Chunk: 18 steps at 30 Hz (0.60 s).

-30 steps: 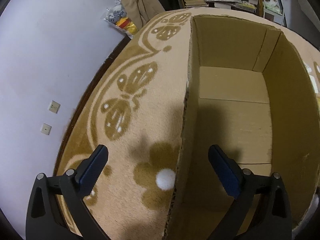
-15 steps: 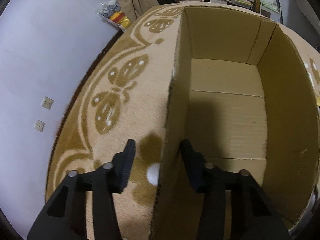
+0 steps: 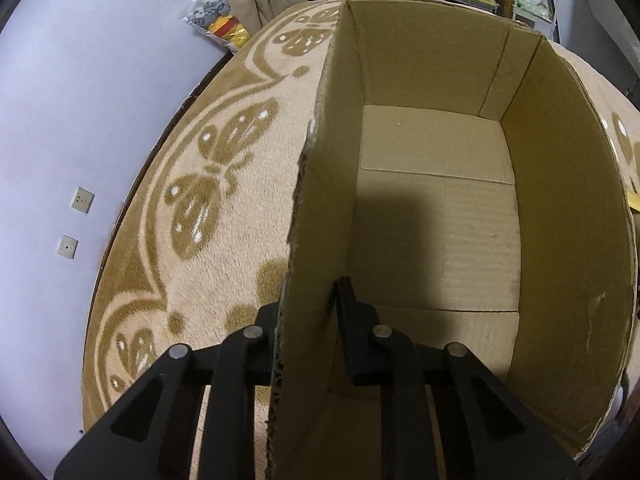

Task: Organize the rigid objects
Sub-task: 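Close the right gripper on the white TV remote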

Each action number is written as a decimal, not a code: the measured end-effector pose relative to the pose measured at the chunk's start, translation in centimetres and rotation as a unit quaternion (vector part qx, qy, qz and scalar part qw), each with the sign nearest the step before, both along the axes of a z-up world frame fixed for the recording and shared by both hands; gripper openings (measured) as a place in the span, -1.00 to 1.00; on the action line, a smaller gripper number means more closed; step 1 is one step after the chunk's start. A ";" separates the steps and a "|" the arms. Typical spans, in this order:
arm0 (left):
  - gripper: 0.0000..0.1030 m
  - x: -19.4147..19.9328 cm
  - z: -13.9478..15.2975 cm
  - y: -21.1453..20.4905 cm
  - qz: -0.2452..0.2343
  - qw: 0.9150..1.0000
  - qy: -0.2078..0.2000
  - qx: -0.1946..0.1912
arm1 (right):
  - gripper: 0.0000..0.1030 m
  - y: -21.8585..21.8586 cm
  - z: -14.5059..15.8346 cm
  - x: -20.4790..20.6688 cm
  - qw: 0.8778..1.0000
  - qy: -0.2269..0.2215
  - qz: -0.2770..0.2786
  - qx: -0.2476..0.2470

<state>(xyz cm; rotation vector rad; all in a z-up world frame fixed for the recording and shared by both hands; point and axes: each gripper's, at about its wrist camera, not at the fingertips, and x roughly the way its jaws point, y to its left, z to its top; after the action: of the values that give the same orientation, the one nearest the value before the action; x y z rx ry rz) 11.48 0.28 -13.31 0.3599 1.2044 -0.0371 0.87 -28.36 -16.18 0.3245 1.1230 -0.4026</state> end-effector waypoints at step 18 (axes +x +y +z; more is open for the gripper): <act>-0.61 0.1 -0.1 -0.2 0.001 1.000 -0.002 0.008 | 1.00 -0.7 0.2 -0.5 1.000 -0.011 -0.009 0.025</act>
<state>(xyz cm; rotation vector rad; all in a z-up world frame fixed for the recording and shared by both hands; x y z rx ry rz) 11.54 0.08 -13.45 0.3727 1.2012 -0.0248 0.39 -29.10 -16.00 0.3830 1.1101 -0.3861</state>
